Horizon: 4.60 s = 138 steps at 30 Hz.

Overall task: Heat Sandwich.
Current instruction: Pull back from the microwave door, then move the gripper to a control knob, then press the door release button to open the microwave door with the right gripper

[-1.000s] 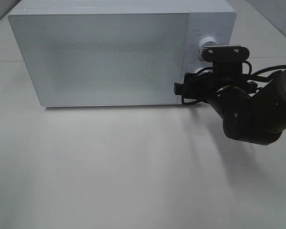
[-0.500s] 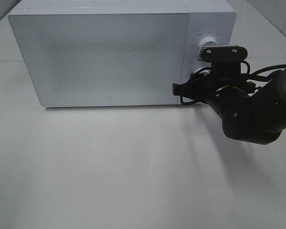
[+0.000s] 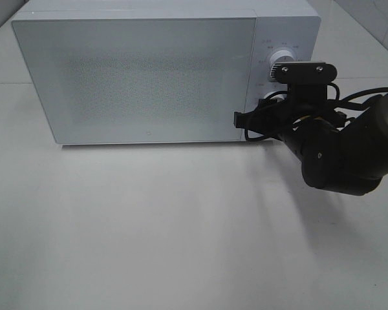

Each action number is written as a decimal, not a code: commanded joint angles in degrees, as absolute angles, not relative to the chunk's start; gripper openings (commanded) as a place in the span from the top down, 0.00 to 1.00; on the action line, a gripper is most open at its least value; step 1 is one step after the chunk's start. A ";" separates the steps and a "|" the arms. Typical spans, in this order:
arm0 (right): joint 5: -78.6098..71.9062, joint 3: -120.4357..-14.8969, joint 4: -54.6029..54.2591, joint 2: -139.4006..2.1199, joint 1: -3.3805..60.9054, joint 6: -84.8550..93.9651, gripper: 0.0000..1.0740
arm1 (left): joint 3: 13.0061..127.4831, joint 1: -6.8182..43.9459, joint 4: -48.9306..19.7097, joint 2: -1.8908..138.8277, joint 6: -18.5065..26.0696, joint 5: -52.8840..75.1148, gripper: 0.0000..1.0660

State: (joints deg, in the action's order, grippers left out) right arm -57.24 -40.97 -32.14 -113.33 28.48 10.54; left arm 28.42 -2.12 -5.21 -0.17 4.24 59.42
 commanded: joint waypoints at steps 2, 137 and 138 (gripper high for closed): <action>-58.73 -41.42 -31.28 -112.70 28.19 5.79 0.85 | 28.25 -2.18 -5.33 -1.78 3.95 58.90 0.05; -10.54 -25.78 -17.88 -80.79 28.07 -30.48 0.29 | 28.25 -2.18 -5.33 -1.78 3.95 58.90 0.05; -7.73 -26.59 -17.88 -80.27 28.07 -27.10 0.29 | 28.25 -2.18 -5.33 -1.78 3.95 58.90 0.05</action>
